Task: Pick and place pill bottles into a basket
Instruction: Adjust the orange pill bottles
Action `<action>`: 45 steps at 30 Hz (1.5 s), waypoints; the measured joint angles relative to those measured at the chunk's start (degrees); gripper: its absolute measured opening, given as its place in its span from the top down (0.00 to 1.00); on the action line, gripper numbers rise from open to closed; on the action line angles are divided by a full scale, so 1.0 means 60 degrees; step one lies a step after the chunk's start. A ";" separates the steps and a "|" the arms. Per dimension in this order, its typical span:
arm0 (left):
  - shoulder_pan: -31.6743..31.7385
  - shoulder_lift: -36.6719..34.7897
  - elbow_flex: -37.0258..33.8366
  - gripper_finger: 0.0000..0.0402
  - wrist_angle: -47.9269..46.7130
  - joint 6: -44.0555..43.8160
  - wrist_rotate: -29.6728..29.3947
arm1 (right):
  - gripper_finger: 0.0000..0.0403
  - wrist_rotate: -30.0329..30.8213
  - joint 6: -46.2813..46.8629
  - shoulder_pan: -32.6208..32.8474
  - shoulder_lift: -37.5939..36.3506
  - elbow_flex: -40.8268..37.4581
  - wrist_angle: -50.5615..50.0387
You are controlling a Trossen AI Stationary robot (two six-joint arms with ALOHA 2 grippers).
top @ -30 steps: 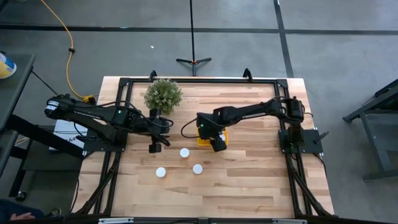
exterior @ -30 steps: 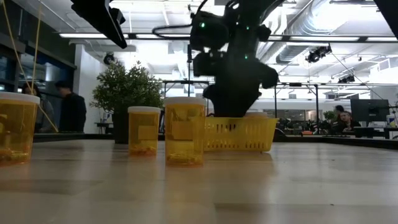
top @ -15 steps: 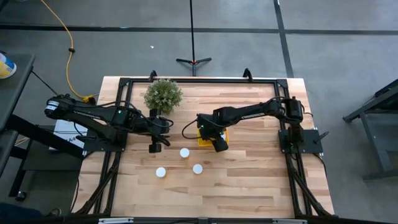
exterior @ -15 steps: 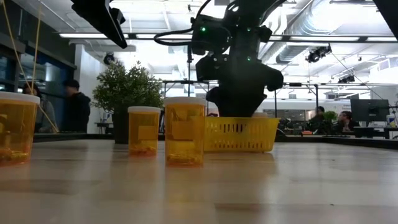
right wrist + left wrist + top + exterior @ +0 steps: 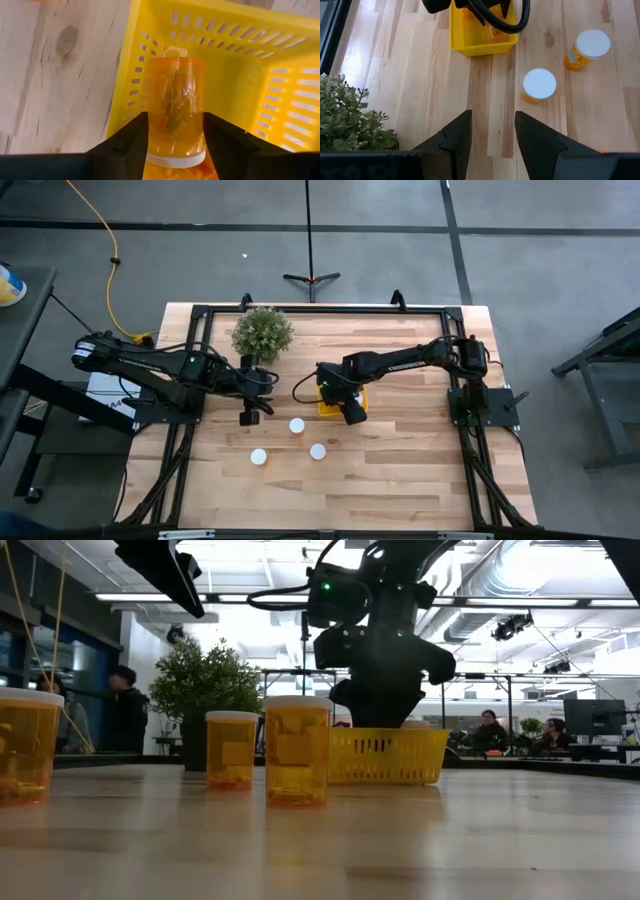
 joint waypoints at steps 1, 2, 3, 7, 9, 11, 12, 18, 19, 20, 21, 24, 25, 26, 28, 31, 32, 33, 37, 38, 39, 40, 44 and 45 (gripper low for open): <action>-0.0002 0.0000 0.0000 0.54 0.0000 0.0000 0.0000 | 0.56 0.0004 0.0002 0.0000 0.0000 0.0000 0.0023; -0.0001 0.0000 0.0000 0.54 -0.0004 0.0000 0.0001 | 0.55 0.0003 0.0004 0.0000 0.0002 0.0000 0.0030; -0.0003 0.0000 0.0000 0.54 -0.0007 0.0000 0.0004 | 0.54 0.0004 0.0008 0.0000 0.0004 0.0000 0.0024; -0.0003 0.0000 0.0000 0.54 -0.0007 0.0000 0.0007 | 0.47 0.0004 0.0071 0.0000 0.0004 0.0000 0.0012; -0.0001 0.0000 0.0000 0.54 -0.0007 0.0000 0.0030 | 0.42 0.0024 0.0071 0.0006 0.0004 0.0000 0.0013; 0.0001 0.0000 0.0000 0.54 -0.0007 0.0000 0.0044 | 0.37 0.0035 0.0025 0.0016 0.0004 0.0000 0.0015; 0.0001 0.0000 0.0000 0.54 -0.0007 0.0000 0.0044 | 0.36 0.0065 -0.0033 0.0034 0.0004 -0.0001 0.0016; 0.0001 0.0000 0.0000 0.54 -0.0011 0.0012 0.0040 | 0.31 0.0770 -0.0251 0.0160 0.0007 -0.0026 0.0037; 0.0001 0.0000 0.0000 0.54 -0.0011 0.0049 0.0040 | 0.32 0.0846 -0.0253 0.0158 0.0007 -0.0026 0.0040; 0.0001 0.0000 0.0000 0.54 -0.0011 0.0056 0.0040 | 0.32 0.0860 -0.0251 0.0149 0.0007 -0.0028 0.0041; 0.0001 0.0000 0.0000 0.54 -0.0011 0.0066 0.0040 | 0.33 0.0849 -0.0251 0.0149 0.0007 -0.0029 0.0037; 0.0001 0.0000 0.0000 0.54 -0.0011 0.0069 0.0036 | 0.36 0.0877 -0.0253 0.0142 0.0007 -0.0029 0.0043; 0.0001 0.0000 0.0000 0.54 -0.0011 0.0069 0.0036 | 0.38 0.0870 -0.0261 0.0146 0.0007 -0.0033 0.0042; 0.0001 0.0000 0.0000 0.54 -0.0011 0.0068 0.0036 | 0.40 0.0867 -0.0280 0.0146 0.0007 -0.0033 0.0044; 0.0001 0.0000 0.0000 0.54 -0.0011 0.0066 0.0036 | 0.43 0.0857 -0.0321 0.0149 0.0007 -0.0036 0.0048; 0.0001 0.0000 0.0000 0.54 -0.0011 0.0066 0.0062 | 0.49 0.0809 -0.0324 0.0149 0.0007 -0.0038 0.0099; 0.0001 0.0000 0.0000 0.54 -0.0011 0.0067 0.0063 | 0.51 0.0806 -0.0324 0.0149 0.0007 -0.0038 0.0161; 0.0001 0.0000 0.0000 0.54 -0.0011 0.0066 0.0066 | 0.53 0.0805 -0.0324 0.0149 0.0007 -0.0039 0.0216; 0.0001 0.0000 0.0000 0.54 -0.0011 0.0066 0.0069 | 0.58 0.0811 -0.0327 0.0146 0.0007 -0.0036 0.0318; 0.0001 0.0000 0.0000 0.54 -0.0011 0.0066 0.0069 | 0.58 0.0832 -0.0323 0.0146 0.0007 -0.0039 0.0316; 0.0001 0.0000 0.0000 0.54 -0.0011 0.0066 0.0070 | 0.59 0.0850 -0.0318 0.0146 0.0007 -0.0039 0.0317; 0.0001 0.0000 0.0000 0.54 -0.0011 0.0069 0.0073 | 0.59 0.0856 -0.0273 0.0146 0.0007 -0.0040 0.0314; 0.0001 0.0000 0.0000 0.54 -0.0008 0.0066 0.0098 | 0.59 0.0878 -0.0082 0.0146 0.0005 -0.0036 0.0314; 0.0001 0.0000 0.0000 0.54 -0.0007 0.0066 0.0102 | 0.59 0.0882 -0.0069 0.0146 0.0006 -0.0040 0.0314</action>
